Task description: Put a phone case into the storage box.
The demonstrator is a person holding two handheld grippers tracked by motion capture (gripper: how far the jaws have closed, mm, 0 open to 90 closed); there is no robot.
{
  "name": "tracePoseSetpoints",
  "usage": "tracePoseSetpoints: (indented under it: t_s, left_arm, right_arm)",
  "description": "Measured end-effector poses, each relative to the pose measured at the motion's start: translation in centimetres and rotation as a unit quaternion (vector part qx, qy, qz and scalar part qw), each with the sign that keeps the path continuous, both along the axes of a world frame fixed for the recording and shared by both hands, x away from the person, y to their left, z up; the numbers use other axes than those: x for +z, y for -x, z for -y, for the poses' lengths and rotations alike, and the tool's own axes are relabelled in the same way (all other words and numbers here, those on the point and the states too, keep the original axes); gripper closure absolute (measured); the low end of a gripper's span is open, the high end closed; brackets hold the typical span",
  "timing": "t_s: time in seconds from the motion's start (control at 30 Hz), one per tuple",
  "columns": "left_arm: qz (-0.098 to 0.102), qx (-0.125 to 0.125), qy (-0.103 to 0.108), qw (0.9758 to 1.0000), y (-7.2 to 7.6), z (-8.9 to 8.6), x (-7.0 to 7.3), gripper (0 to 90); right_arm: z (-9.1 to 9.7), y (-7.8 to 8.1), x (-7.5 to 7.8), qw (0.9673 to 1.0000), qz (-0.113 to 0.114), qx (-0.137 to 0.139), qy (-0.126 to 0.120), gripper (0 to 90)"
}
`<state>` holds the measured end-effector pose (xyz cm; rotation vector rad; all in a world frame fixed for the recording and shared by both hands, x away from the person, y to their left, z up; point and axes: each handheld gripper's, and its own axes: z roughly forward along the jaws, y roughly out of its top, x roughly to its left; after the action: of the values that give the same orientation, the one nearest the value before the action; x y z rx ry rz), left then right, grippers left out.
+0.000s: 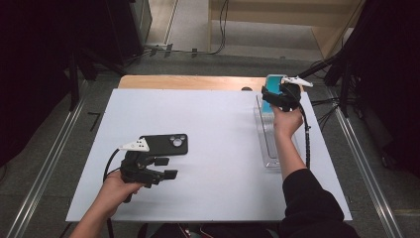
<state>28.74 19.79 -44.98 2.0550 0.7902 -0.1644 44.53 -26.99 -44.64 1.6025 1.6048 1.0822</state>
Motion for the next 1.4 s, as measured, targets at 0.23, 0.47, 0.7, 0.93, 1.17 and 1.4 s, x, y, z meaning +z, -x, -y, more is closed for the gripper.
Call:
tracePoseSetpoints:
  t_s: [0.23, 0.47, 0.7, 0.93, 1.17, 1.4]
  left_arm:
    - [0.000, 0.004, 0.004, 1.0000, -0.1, -0.1, 0.0, 30.5]
    - [0.000, 0.005, 0.006, 1.0000, -0.1, -0.1, 0.0, 30.6]
    - [0.000, 0.005, 0.007, 1.0000, -0.1, -0.1, 0.0, 30.6]
    - [0.001, 0.005, 0.008, 1.0000, -0.1, -0.1, 0.0, 30.6]
    - [0.001, 0.005, 0.011, 0.9999, -0.1, -0.2, 0.1, 30.6]
    - [0.000, 0.005, 0.010, 0.9999, -0.2, -0.2, 0.1, 30.7]
  right_arm:
    - [-0.1, -1.3, -1.0, 0.9999, 0.001, -0.010, 0.004, 14.7]
    - [-0.6, -1.9, -2.1, 0.9998, -0.008, -0.011, 0.013, 14.6]
    - [-0.8, -2.3, -2.8, 0.9995, -0.009, -0.021, 0.022, 14.6]
    - [-1.0, -2.5, -3.3, 0.9995, -0.008, -0.022, 0.021, 14.4]
    - [-1.4, -2.5, -3.5, 0.9994, -0.005, -0.015, 0.031, 14.2]
    - [-1.5, -2.6, -3.5, 0.9994, -0.001, -0.019, 0.029, 13.9]
